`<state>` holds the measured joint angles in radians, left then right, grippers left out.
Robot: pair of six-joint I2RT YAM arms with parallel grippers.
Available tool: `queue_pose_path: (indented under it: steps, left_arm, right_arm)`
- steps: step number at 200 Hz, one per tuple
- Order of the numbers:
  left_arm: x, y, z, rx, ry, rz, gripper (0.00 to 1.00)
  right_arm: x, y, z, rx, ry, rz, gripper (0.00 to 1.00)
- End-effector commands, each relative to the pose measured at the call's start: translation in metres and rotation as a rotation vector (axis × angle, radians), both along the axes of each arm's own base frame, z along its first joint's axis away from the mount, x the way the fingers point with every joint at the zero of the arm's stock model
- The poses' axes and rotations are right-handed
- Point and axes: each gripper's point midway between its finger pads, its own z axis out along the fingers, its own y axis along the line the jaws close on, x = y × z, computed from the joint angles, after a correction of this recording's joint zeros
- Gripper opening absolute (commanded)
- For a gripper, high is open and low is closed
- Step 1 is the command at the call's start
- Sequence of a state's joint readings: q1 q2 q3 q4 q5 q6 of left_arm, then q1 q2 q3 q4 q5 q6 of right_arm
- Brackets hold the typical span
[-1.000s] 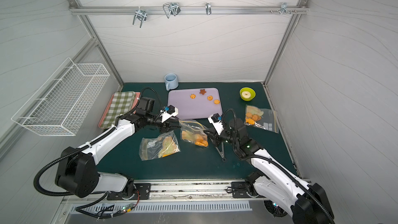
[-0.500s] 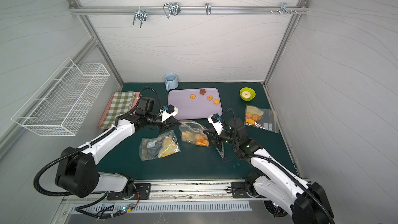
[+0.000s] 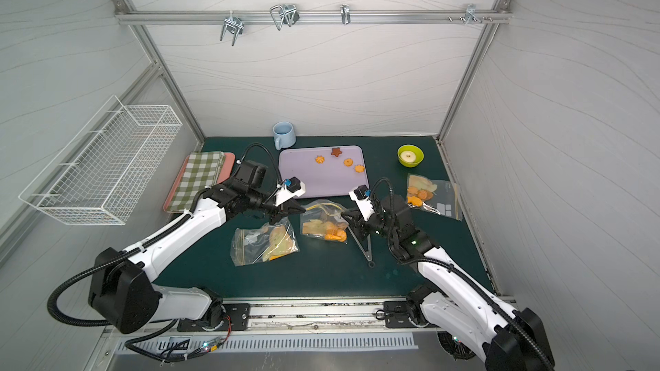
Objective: Put the cookies into a resealable bag to prevent moisture
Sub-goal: Close the ziploc bag at the center of the board.
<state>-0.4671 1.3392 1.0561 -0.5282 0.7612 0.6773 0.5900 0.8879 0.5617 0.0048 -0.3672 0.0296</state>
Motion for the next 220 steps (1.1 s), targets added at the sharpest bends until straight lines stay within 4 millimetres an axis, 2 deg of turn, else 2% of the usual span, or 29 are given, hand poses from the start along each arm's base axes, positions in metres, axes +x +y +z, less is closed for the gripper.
queue_pose_path:
  steps: [1, 30, 63, 81, 95, 108, 122, 140, 155, 172, 195, 220]
  left_arm:
    - [-0.007, 0.014, 0.009, 0.075, -0.003, 0.039, 0.00]
    - [0.001, 0.028, 0.017, 0.124, -0.080, 0.090, 0.00]
    - [0.005, 0.038, 0.022, 0.118, -0.086, 0.108, 0.00]
    - [0.005, 0.040, 0.026, 0.106, -0.101, 0.110, 0.00]
    - [0.005, 0.042, 0.026, 0.108, -0.110, 0.118, 0.00]
    - [0.008, 0.046, 0.025, 0.113, -0.116, 0.138, 0.00]
    - [0.008, 0.049, 0.025, 0.109, -0.116, 0.144, 0.00]
    - [0.001, 0.051, 0.029, 0.102, -0.134, 0.108, 0.00]
    - [-0.005, 0.053, 0.030, 0.099, -0.166, 0.072, 0.00]
    - [-0.008, 0.053, 0.032, 0.088, -0.182, 0.058, 0.00]
    - [-0.011, 0.053, 0.033, 0.083, -0.193, 0.038, 0.00]
    - [-0.010, 0.053, 0.034, 0.078, -0.192, 0.043, 0.00]
  right_arm:
    - [-0.011, 0.005, 0.016, -0.008, -0.010, 0.087, 0.23]
    - [-0.022, 0.009, 0.021, -0.017, 0.023, 0.138, 0.39]
    - [-0.026, 0.012, 0.024, -0.055, 0.015, 0.148, 0.49]
    - [-0.020, 0.009, 0.034, -0.068, -0.001, 0.112, 0.51]
    - [-0.004, -0.001, 0.041, -0.083, 0.004, -0.010, 0.57]
    - [0.002, -0.004, 0.054, -0.046, -0.009, -0.070, 0.63]
    - [0.000, -0.002, 0.063, -0.021, -0.060, -0.049, 0.63]
    - [-0.010, 0.003, 0.062, -0.069, -0.089, 0.042, 0.57]
    - [-0.016, -0.002, 0.054, -0.190, -0.028, 0.083, 0.57]
    - [-0.037, 0.002, 0.040, -0.281, -0.002, 0.267, 0.59]
    - [-0.052, 0.010, 0.035, -0.279, -0.015, 0.416, 0.59]
    - [-0.045, 0.018, 0.027, -0.305, -0.086, 0.446, 0.60]
